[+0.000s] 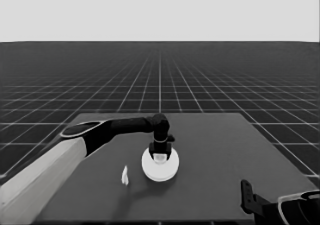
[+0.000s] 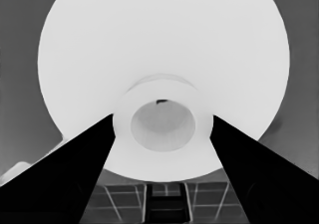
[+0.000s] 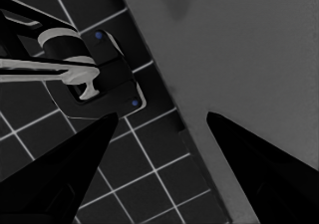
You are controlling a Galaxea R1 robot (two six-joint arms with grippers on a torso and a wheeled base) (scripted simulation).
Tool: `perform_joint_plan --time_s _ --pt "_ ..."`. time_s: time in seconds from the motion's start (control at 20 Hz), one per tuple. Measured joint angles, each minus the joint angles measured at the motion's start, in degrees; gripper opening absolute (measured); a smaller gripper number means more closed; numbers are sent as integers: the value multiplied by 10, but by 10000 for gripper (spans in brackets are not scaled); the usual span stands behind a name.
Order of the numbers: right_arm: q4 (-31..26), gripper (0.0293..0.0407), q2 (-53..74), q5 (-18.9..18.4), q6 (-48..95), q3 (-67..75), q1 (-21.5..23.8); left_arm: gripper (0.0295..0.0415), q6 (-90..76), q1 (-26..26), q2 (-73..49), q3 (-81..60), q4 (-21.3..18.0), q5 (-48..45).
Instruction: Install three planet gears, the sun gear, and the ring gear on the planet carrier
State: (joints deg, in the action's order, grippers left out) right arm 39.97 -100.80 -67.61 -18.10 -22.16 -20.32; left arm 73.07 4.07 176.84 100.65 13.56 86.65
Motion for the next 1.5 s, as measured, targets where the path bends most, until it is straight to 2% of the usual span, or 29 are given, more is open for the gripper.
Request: perform_joint_plan --time_s 1.5 --pt "0 385 0 0 0 0 0 348 -150 0 -1 1 0 0"
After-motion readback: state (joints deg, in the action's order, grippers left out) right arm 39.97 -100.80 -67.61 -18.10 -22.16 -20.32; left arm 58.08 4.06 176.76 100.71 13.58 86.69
